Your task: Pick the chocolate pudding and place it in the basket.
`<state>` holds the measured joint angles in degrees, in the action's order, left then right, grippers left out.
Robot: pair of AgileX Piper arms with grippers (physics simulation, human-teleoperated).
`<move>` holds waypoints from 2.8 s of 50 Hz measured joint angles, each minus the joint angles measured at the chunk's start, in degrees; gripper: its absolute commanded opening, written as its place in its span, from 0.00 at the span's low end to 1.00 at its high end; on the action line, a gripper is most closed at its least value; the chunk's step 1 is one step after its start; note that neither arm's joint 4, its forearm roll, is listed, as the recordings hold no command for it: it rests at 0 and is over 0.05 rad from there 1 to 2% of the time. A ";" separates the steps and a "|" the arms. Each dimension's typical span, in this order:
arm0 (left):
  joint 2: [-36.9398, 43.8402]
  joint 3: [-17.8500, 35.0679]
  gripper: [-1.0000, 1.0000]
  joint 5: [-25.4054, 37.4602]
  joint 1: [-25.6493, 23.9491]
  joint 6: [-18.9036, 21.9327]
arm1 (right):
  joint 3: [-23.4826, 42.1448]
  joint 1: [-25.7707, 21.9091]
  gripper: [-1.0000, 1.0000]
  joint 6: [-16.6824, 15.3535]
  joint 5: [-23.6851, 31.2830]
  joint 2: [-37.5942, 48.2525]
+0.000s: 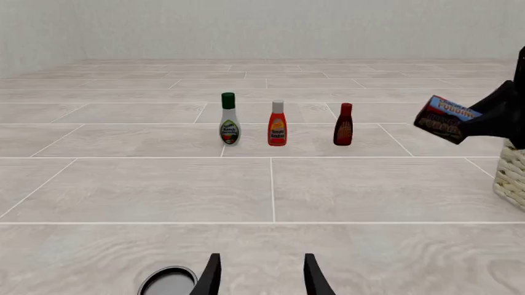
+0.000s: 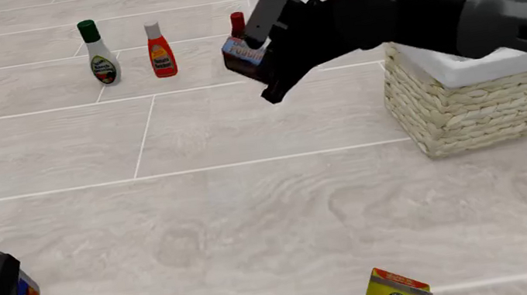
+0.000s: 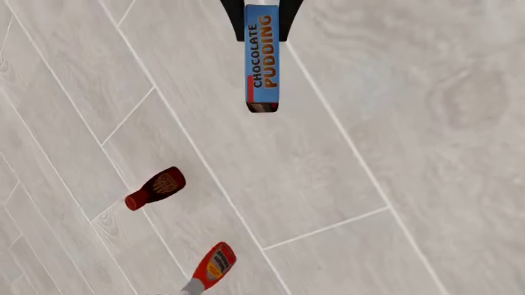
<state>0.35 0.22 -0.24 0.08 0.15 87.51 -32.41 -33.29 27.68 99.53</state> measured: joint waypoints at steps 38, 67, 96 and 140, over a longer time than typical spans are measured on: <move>0.00 0.00 1.00 0.00 0.00 0.00 | -5.19 6.52 0.00 10.02 2.91 -16.05; 0.00 0.00 1.00 0.00 0.00 0.00 | -6.13 14.70 0.00 12.17 4.05 -21.00; 0.00 0.00 1.00 0.00 0.00 0.00 | -3.63 22.77 0.00 11.68 5.67 -21.70; 0.00 0.00 1.00 0.00 0.00 0.00 | -0.39 33.44 0.00 10.88 8.23 -18.00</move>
<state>0.35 0.22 -0.24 0.08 0.15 87.12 1.04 -22.41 35.91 81.54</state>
